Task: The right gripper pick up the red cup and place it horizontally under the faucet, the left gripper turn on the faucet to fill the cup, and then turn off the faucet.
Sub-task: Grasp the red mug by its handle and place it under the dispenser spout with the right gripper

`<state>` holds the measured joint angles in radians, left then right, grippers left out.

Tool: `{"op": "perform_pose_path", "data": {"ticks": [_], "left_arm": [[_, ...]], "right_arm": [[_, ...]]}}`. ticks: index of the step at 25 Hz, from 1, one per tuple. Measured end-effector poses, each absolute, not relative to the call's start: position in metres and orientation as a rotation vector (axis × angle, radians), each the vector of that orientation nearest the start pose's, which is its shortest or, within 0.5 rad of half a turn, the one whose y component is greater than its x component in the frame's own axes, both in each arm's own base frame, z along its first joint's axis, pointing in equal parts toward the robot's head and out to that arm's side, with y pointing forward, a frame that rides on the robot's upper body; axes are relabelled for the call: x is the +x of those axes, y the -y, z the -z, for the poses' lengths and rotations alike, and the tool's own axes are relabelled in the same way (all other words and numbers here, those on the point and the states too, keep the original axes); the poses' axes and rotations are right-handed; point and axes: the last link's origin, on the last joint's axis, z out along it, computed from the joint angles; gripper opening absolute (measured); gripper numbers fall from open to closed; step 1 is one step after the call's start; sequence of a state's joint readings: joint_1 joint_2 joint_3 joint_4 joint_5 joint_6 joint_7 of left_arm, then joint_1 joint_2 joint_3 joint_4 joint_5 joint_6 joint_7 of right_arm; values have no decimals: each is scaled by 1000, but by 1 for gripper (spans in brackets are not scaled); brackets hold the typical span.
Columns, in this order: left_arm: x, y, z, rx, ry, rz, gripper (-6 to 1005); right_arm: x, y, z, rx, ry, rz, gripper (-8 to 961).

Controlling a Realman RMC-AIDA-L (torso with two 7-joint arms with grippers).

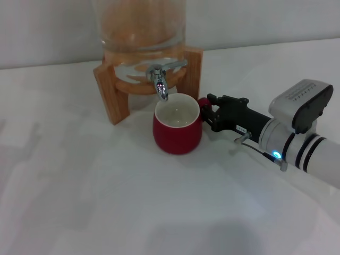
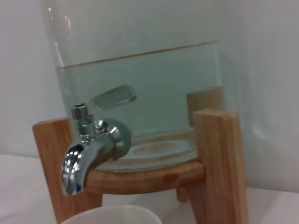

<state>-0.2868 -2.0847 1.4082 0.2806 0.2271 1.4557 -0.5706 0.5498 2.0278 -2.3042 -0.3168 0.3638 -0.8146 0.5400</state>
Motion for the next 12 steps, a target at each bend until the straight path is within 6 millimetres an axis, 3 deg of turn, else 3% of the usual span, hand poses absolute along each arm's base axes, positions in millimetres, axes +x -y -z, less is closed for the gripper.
{"op": "perform_pose_path", "data": {"ticks": [12], "left_arm": [[-308, -297, -26, -1606, 472, 1150, 876]], "right_arm": [[270, -361, 79, -2117, -713, -699, 337]]}}
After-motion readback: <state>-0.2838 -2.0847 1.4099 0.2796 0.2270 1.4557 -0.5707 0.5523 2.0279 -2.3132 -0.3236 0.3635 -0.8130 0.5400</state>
